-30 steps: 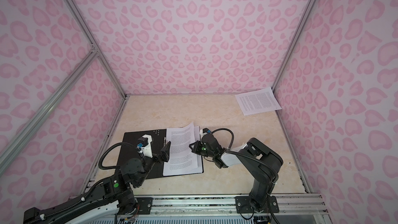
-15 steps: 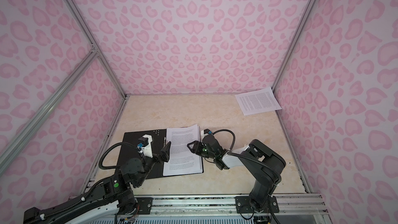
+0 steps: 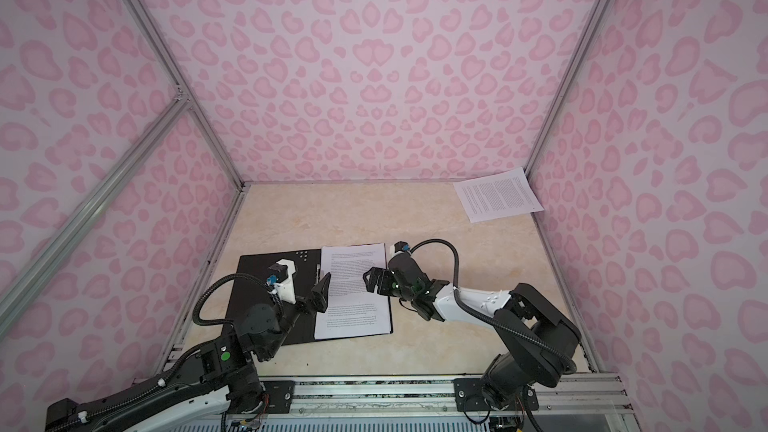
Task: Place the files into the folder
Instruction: 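Hold the sheet edge upright at the clip with the right gripper, then release the sheet and reach the right gripper to the last loose sheet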
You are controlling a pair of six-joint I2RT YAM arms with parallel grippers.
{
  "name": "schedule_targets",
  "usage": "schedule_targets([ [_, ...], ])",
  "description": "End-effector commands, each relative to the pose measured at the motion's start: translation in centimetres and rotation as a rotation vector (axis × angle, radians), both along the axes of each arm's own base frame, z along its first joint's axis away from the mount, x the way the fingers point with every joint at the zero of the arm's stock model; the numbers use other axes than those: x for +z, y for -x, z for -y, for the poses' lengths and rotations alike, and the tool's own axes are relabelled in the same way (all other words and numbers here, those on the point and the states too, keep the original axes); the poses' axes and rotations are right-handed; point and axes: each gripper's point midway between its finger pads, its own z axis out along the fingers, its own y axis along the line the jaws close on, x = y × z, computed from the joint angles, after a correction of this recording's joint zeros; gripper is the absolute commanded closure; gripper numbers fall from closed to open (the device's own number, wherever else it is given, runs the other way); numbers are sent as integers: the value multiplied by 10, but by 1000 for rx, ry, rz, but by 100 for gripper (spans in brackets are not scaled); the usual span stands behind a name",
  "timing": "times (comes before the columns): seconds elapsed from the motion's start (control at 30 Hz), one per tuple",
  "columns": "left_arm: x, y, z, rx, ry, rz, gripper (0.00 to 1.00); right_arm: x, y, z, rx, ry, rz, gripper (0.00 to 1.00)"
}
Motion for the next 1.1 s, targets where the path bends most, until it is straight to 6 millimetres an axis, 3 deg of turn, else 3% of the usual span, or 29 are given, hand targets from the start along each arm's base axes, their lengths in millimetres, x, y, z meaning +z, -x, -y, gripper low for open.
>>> schedule_targets([
  [0.0, 8, 0, 2, -9, 19, 10, 2, -11, -4, 53, -42, 329, 17, 3],
  [0.1, 9, 0, 3, -13, 21, 11, 2, 5, -22, 83, -98, 418, 49, 3],
  [0.23, 7, 0, 5, -19, 17, 7, 3, 13, -54, 121, -178, 374, 27, 3],
  [0.4, 5, 0, 10, -36, 8, -1, 3, 16, -107, 192, -380, 335, 31, 3],
  [0.57, 4, 0, 16, -61, 2, -10, 2, 11, -163, 248, -488, 263, -12, 3],
  [0.83, -1, 0, 29, -110, -16, -31, 2, -1, -243, 298, -522, 190, -58, 3],
  [1.07, -5, 0, 41, -151, -33, -54, 1, -15, -300, 311, -519, 132, -54, 3],
])
